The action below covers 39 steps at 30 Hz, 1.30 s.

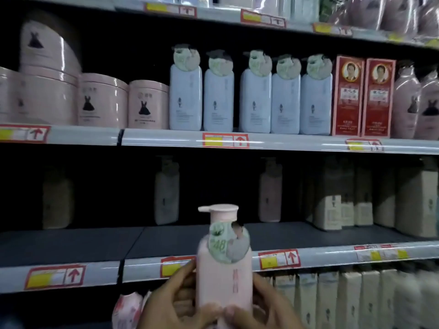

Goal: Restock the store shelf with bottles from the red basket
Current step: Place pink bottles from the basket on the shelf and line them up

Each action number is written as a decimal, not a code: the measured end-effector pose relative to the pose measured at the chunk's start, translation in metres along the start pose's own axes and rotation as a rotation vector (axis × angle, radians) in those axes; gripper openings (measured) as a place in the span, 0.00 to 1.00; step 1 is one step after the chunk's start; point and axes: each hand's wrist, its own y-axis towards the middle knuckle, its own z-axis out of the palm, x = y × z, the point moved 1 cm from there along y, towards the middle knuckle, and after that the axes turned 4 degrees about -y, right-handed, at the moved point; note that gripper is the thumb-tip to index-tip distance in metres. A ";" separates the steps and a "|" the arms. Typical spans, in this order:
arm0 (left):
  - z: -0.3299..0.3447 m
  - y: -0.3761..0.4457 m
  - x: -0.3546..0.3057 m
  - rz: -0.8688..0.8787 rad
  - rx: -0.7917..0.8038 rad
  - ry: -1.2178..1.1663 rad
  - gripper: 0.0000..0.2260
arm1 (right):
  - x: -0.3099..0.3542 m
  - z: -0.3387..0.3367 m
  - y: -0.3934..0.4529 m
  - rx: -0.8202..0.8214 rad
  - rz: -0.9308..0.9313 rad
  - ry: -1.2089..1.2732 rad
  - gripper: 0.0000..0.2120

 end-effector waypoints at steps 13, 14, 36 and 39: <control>0.110 0.160 -0.017 0.248 -0.082 -0.127 0.31 | 0.028 -0.159 0.136 -0.076 -0.276 -0.639 0.27; 0.116 0.168 -0.012 0.238 -0.092 -0.114 0.32 | 0.020 -0.168 0.145 -0.077 -0.256 -0.660 0.27; 0.203 0.234 0.007 0.067 -0.146 0.573 0.14 | -0.063 -0.230 0.192 -0.515 0.107 -0.676 0.10; 0.210 0.247 0.014 0.060 -0.182 0.580 0.13 | -0.069 -0.234 0.201 -0.496 0.112 -0.654 0.11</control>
